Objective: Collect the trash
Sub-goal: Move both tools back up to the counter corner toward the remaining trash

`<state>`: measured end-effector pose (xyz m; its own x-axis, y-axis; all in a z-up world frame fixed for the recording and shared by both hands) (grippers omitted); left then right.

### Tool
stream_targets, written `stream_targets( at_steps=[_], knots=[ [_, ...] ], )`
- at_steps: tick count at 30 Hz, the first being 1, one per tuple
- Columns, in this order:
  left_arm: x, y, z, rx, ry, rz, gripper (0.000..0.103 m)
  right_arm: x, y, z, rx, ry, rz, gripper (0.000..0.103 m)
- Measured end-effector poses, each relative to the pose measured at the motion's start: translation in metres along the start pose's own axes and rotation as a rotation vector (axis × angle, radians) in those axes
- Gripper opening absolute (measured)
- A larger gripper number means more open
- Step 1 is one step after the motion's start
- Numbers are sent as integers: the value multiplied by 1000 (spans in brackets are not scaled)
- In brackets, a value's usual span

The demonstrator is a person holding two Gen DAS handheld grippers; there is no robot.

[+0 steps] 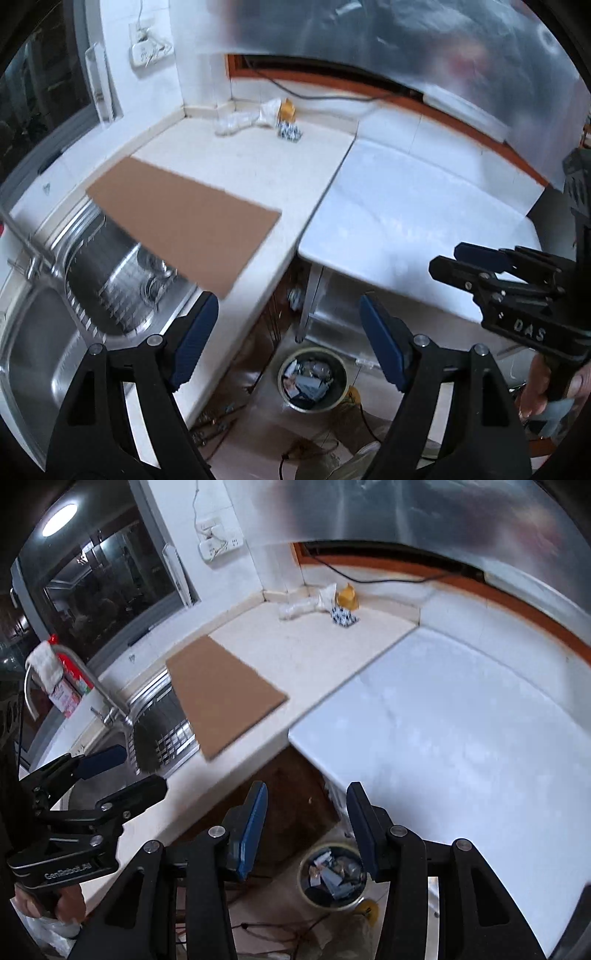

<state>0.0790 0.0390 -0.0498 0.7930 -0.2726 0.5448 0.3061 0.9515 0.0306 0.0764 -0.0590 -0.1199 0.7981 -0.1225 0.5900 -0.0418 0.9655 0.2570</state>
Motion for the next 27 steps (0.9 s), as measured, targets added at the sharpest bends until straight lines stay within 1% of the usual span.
stream_targets(
  at_steps=[3, 5, 6, 8, 11, 13, 15, 17, 21, 23, 27],
  knots=[
    [37, 4, 0, 3, -7, 3, 76, 43, -16, -8, 24, 7, -8, 46],
    [66, 7, -5, 18, -14, 2, 75, 81, -26, -15, 49, 5, 0, 46],
    [86, 11, -7, 34, -20, 5, 74, 100, -32, -20, 53, 3, 13, 46],
    [114, 15, -17, 57, -22, 8, 74, 133, -42, -29, 53, -5, 44, 46],
    [164, 25, -38, 107, -15, 16, 74, 195, -51, -47, 74, -18, 105, 46],
    [196, 33, -55, 131, -5, 17, 74, 227, -56, -64, 83, -22, 134, 46],
    [222, 42, -76, 152, 11, 20, 74, 263, -62, -87, 91, -23, 168, 46],
    [245, 54, -99, 176, 34, 33, 74, 290, -65, -116, 96, -15, 191, 46],
    [272, 76, -144, 191, 73, 60, 74, 327, -73, -177, 94, 15, 212, 46],
    [284, 85, -165, 205, 83, 53, 74, 333, -74, -205, 97, 25, 211, 46],
    [293, 108, -205, 210, 101, 43, 74, 341, -77, -262, 93, 52, 185, 46]
  ],
)
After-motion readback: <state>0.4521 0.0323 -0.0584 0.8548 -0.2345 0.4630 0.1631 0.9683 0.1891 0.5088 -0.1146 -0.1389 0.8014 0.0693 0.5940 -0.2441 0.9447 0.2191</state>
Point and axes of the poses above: each gripper's, at about its wrist camera, not at the fingertips, and z roughly against the way its jaws point, y to its left, x to its top, the point moved 9 cm from there along -z, roughly the way its jaws point, and after that the axes turned 1 degree about -z, right-handed, at the moved point
